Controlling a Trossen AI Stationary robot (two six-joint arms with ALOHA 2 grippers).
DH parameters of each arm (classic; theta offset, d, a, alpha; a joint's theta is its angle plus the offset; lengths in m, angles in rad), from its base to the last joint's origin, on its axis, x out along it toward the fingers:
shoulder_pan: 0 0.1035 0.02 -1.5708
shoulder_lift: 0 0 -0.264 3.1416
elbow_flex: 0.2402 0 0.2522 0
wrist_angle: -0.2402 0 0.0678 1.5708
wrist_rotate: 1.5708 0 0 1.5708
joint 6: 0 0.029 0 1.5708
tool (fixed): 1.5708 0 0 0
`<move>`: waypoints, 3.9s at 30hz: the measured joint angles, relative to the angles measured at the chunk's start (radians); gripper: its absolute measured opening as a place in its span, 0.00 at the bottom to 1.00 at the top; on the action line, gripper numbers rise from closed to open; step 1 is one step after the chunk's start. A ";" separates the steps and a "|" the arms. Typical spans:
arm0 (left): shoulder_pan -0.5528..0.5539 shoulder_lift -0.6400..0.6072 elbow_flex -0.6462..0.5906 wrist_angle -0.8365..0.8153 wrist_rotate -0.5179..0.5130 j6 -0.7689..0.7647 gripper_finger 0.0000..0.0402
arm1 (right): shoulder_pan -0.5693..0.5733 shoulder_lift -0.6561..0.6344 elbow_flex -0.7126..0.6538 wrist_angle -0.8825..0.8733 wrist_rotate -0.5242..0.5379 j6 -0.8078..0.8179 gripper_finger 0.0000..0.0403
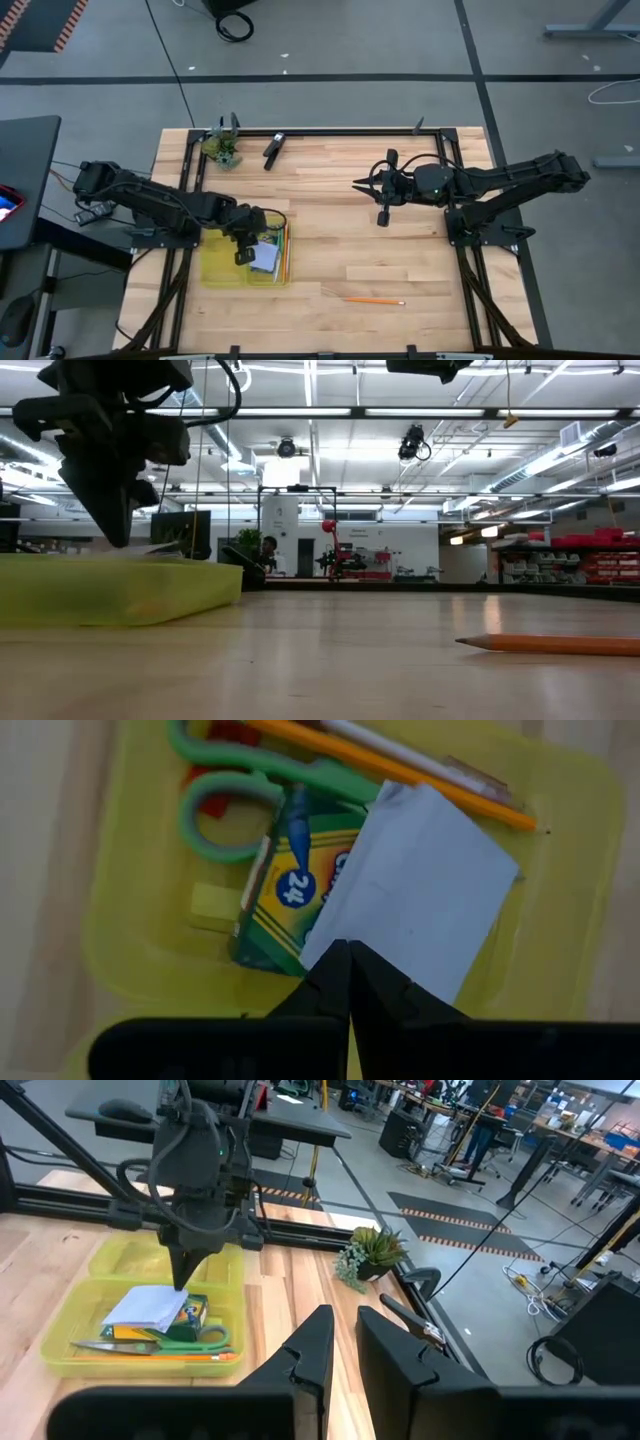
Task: Pack school essentials
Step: Put the orange pencil into the yellow pencil box
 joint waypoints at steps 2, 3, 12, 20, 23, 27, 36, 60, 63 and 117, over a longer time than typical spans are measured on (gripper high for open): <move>-0.001 -0.001 0.017 -0.024 -0.015 0.013 0.02 | 0.000 0.000 0.000 0.000 0.000 0.000 0.14; -0.001 -0.005 0.022 -0.040 -0.017 0.018 0.02 | 0.000 0.000 0.000 0.000 0.000 0.000 0.14; -0.039 -0.025 0.028 -0.062 -0.102 0.052 0.02 | 0.000 0.002 0.000 -0.076 -0.001 0.045 0.14; -0.129 -0.057 0.016 -0.034 -0.229 0.085 0.02 | 0.000 0.034 0.002 -0.092 -0.086 0.082 0.14; -0.151 -0.069 -0.011 -0.010 -0.242 0.091 0.02 | -0.001 0.066 0.001 -0.088 -0.091 0.081 0.14; -0.157 -0.089 -0.036 0.038 -0.262 0.098 0.01 | -0.015 0.107 0.001 -0.081 -0.095 0.082 0.14; -0.118 -0.271 -0.101 0.140 -0.277 0.142 0.01 | -0.065 0.148 0.005 -0.075 -0.220 0.141 0.16; -0.057 -0.753 -0.392 0.429 -0.360 0.163 0.01 | 0.037 0.378 0.004 -0.121 -0.245 0.380 0.35; -0.045 -0.797 -0.423 0.447 -0.371 0.157 0.01 | 0.045 0.397 0.004 -0.125 -0.245 0.405 0.35; -0.034 -1.038 -0.674 0.706 -0.335 0.146 0.09 | 0.101 0.556 0.049 -0.068 -0.213 0.416 0.36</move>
